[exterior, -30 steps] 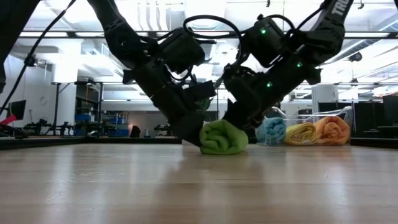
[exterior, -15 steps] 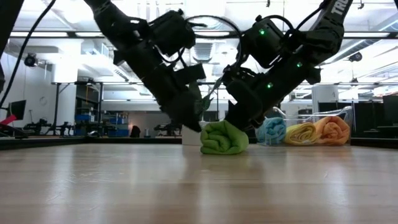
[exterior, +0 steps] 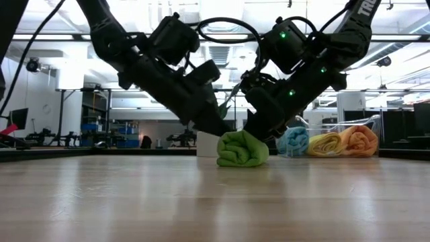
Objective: Roll microfiber towels into tight, uniform cylinder then place into a basket
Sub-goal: Roll the green microfiber cloth
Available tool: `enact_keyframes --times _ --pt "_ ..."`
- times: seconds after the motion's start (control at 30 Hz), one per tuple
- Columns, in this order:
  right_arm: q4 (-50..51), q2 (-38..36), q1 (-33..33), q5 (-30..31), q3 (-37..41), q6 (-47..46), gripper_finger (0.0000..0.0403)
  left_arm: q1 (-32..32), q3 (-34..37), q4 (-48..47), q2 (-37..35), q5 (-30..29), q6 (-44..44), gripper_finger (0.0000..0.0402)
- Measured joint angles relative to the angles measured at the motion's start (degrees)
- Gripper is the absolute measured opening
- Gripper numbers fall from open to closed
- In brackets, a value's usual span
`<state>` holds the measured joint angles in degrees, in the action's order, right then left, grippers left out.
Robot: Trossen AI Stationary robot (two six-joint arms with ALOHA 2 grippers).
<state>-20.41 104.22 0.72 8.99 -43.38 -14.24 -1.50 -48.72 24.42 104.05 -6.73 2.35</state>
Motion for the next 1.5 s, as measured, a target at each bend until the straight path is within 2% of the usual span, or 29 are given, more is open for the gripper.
enact_keyframes --times 0.33,0.77,1.1,1.2,1.37,1.5 --pt "2.08 0.02 -0.01 0.03 -0.06 1.24 0.0008 -1.13 -1.64 5.1 6.96 0.54 1.22 0.0" --pt "2.44 -4.86 3.52 -0.92 -0.04 4.88 0.0008 -2.17 -1.03 5.56 8.33 0.38 0.98 0.0" --pt "2.37 -4.82 6.55 -0.11 0.24 7.01 0.0008 -2.16 -0.9 5.43 8.33 0.38 0.96 0.0" --pt "1.78 -6.35 6.52 1.34 0.2 9.64 0.0008 -2.16 -0.88 5.36 8.33 0.41 0.98 0.0" --pt "1.15 -8.92 6.47 10.06 0.2 10.9 0.0008 -2.16 -0.86 5.33 8.33 0.41 0.98 0.0" --pt "1.17 -7.26 6.39 11.04 0.51 8.03 0.0008 -2.16 -0.86 5.32 8.33 0.43 0.98 0.0"
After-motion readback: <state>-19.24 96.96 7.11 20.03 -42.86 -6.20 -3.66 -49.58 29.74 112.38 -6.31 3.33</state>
